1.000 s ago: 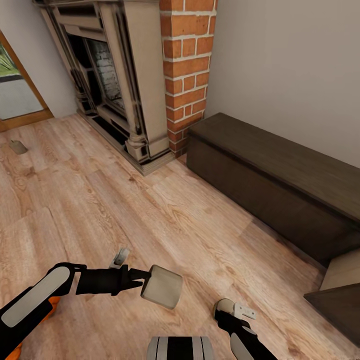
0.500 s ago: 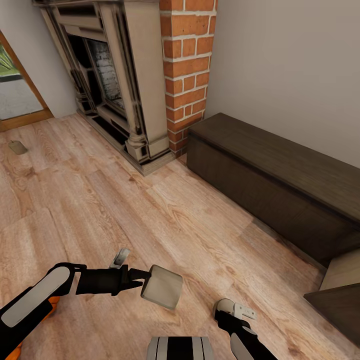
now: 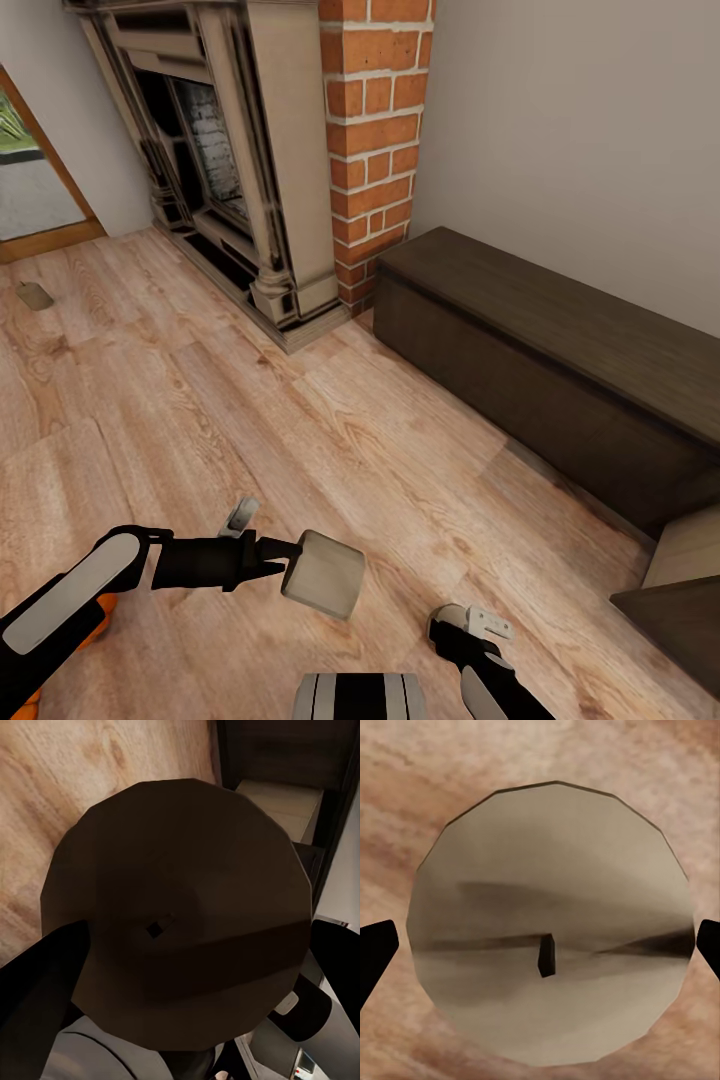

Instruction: Place each of the two pumpkins and all three candles from the living room inside a cabinet in the living room (use any cabinet), then make sure every cabinet is closed, and position the cauldron so it is next to a table in the living room.

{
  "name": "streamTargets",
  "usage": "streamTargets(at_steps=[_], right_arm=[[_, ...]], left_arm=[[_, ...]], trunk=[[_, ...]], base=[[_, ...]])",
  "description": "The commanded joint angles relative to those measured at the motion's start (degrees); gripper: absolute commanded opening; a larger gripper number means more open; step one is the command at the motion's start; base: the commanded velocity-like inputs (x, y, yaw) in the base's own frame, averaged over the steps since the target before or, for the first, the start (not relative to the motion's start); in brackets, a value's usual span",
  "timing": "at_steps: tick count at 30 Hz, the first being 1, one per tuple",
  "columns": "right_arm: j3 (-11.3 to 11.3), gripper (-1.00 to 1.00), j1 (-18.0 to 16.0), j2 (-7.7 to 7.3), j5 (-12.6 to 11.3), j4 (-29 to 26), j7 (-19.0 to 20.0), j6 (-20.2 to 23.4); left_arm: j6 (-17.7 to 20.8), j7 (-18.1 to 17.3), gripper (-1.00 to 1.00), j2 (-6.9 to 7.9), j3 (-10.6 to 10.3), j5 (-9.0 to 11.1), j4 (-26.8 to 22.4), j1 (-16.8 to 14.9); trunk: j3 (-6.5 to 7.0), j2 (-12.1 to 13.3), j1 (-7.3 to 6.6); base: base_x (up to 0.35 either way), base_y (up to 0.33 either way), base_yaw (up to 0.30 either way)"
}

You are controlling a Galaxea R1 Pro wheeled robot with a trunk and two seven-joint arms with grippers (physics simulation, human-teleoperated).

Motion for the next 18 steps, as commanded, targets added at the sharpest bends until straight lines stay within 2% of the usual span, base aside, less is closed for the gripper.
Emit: streamTargets(at_steps=[1, 13, 14, 18], right_arm=[[0.3, 1.00, 0.0, -0.05, -0.3, -0.1, -0.5, 0.2], [0.3, 1.00, 0.0, 0.04, 0.0, 1.7, -0.5, 0.2], [0.3, -1.00, 0.0, 0.04, 0.0, 1.7, -0.5, 0.2], [0.3, -1.00, 0.0, 0.04, 0.0, 1.7, -0.5, 0.2]], left_arm=[[0.0, 0.4, -1.00, 0.03, -0.1, 0.5, 0.0, -0.1], [0.0, 0.4, -1.00, 0.04, -0.1, 0.6, 0.1, -0.1], [0.0, 0.4, -1.00, 0.04, -0.1, 0.6, 0.1, -0.1], [0.0, 0.4, -1.00, 0.04, -0.1, 0.6, 0.1, -0.1]], trunk=[[-0.04, 0.0, -0.01], [-0.26, 0.0, 0.02], [-0.26, 0.0, 0.02], [-0.26, 0.0, 0.02]], base=[[0.000, 0.000, 0.000], [0.000, 0.000, 0.000], [0.000, 0.000, 0.000], [0.000, 0.000, 0.000]])
